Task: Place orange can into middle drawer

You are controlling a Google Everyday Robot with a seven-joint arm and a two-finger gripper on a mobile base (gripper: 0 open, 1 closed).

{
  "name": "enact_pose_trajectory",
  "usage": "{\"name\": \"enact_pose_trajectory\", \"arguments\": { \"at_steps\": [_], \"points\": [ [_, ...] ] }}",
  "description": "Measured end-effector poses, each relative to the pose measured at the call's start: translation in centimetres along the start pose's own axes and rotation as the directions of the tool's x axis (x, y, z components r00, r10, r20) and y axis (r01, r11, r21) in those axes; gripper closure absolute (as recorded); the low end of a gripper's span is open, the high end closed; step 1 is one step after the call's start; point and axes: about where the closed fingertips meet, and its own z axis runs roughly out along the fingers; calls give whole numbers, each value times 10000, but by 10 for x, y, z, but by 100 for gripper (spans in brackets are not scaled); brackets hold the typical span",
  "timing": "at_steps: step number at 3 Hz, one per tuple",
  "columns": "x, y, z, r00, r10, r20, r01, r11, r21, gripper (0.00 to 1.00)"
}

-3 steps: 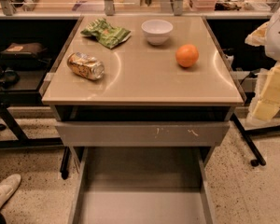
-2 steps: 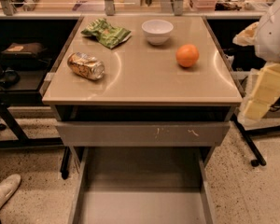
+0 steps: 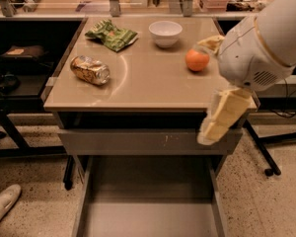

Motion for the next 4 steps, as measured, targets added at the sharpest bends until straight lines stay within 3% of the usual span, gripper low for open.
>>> {"name": "enact_pose_trajectory", "arguments": {
  "at_steps": [1,2,3,4],
  "points": [
    [-23,10,23,9867,-437,1568,377,9985,409,0],
    [-51,8,33,9471,-899,3081,645,9937,916,0],
    [-78,0,36,9116,-1293,3902,856,9881,1274,0],
    [-78,0,36,9116,-1293,3901,857,9881,1274,0]
  ]
}}
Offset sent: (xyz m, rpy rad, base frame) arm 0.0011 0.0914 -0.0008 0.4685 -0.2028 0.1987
